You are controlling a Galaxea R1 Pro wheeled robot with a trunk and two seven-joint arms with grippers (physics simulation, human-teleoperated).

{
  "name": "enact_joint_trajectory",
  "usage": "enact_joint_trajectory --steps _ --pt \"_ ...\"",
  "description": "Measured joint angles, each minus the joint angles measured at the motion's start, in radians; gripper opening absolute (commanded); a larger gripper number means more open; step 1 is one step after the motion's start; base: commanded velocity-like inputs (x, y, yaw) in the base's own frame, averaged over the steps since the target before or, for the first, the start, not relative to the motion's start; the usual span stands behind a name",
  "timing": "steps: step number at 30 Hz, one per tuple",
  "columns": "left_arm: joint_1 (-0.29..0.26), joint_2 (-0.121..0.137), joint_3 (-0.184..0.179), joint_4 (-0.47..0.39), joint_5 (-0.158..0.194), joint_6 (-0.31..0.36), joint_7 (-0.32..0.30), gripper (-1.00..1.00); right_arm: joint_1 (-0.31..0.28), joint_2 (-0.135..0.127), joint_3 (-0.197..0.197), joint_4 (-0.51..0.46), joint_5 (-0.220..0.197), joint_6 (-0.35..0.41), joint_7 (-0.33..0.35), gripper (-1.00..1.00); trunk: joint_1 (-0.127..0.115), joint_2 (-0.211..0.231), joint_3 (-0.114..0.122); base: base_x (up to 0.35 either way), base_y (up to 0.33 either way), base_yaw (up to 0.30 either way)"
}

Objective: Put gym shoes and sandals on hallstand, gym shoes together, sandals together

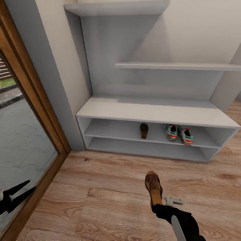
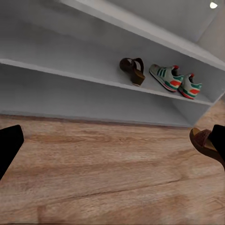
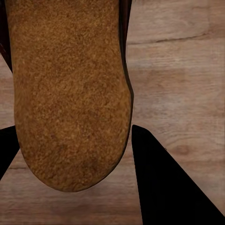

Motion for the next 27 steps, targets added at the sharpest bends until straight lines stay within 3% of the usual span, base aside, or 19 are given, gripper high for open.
enact_joint_trajectory --steps 13,27 --pt "0.0 0.0 0.0 0.0 0.0 0.0 0.0 1.0 0.0 -0.002 -0.003 -0.001 0.002 0.0 0.0 -1.0 0.0 0.0 -0.016 0.0 0.0 0.19" --pt "0.0 0.001 0.0 0.0 0.001 0.001 0.0 1.0 0.0 -0.006 0.001 -0.001 0.004 0.0 0.002 -1.0 0.0 0.0 -0.019 0.0 0.0 0.021"
